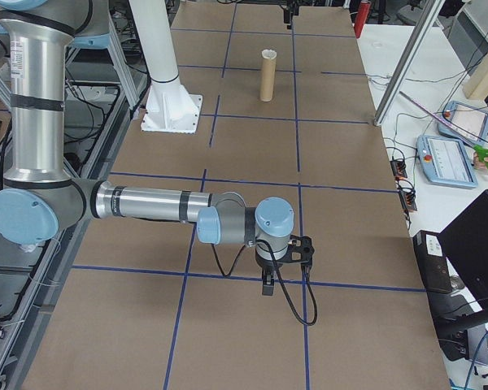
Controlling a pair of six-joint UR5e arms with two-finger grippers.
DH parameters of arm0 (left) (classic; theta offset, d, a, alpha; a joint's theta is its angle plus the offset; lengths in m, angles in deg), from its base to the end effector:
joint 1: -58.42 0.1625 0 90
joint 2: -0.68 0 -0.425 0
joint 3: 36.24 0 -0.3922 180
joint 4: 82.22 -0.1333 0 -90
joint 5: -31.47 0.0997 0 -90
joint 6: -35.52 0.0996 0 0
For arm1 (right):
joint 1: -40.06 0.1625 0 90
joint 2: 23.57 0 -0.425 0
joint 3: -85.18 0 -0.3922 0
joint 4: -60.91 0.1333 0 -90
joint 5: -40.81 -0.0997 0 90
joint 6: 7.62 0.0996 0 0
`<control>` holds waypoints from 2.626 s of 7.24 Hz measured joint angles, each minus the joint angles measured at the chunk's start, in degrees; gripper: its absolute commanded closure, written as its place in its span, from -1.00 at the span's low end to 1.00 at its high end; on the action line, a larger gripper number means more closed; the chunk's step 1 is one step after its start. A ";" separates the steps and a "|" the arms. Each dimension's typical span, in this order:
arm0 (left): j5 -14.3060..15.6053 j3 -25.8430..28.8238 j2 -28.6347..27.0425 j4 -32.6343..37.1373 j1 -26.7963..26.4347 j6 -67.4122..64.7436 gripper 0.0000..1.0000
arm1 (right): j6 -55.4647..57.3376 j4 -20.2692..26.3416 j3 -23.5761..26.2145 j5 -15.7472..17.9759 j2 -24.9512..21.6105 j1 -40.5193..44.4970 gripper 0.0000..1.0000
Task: Collect badminton balls into bucket
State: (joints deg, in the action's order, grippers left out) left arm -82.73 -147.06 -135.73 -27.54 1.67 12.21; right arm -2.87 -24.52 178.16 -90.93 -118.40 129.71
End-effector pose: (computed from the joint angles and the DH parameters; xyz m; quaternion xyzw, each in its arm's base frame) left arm 0.2474 -0.5460 0.1183 0.1412 0.3048 0.1389 0.9316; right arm 0.0642 -0.4597 0.6682 0.0063 -0.3568 0.0274 0.9338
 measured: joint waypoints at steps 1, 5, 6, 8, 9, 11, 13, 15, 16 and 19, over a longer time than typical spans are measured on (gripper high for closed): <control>-4.80 0.51 5.56 6.41 -5.35 4.66 -1.00 | 0.00 0.00 0.00 0.00 0.00 0.00 -1.00; -13.09 5.00 19.03 22.21 -11.40 11.98 -1.00 | 0.00 0.00 0.00 0.00 0.00 0.00 -1.00; -13.97 6.28 20.28 22.95 -11.85 12.15 -1.00 | 0.00 0.00 0.00 0.00 0.00 0.00 -1.00; -15.16 7.67 25.40 23.88 -15.81 17.62 -1.00 | 0.00 0.00 0.00 0.00 0.00 0.00 -1.00; -15.44 8.28 29.14 24.33 -18.49 21.77 -1.00 | 0.00 0.00 0.00 0.00 0.00 0.00 -1.00; -16.43 12.70 34.70 26.72 -24.95 28.42 -1.00 | 0.00 0.00 0.00 0.00 0.00 0.00 -1.00; -17.65 20.06 36.67 27.83 -29.36 34.42 -1.00 | 0.00 0.00 0.00 0.00 0.00 0.00 -1.00; -17.86 23.14 38.58 28.12 -30.96 35.79 -1.00 | 0.00 0.00 0.00 0.00 0.00 0.00 -1.00; -17.95 23.54 39.17 28.15 -31.14 35.81 -1.00 | 0.00 0.00 0.00 0.00 0.00 0.00 -1.00; -20.68 22.99 43.39 28.89 -31.25 35.79 -1.00 | 0.00 0.00 0.00 0.00 0.00 0.00 -1.00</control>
State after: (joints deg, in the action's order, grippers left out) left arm -103.42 -124.07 -92.33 1.35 -29.58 47.99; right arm -2.87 -24.52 178.17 -90.93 -118.40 129.71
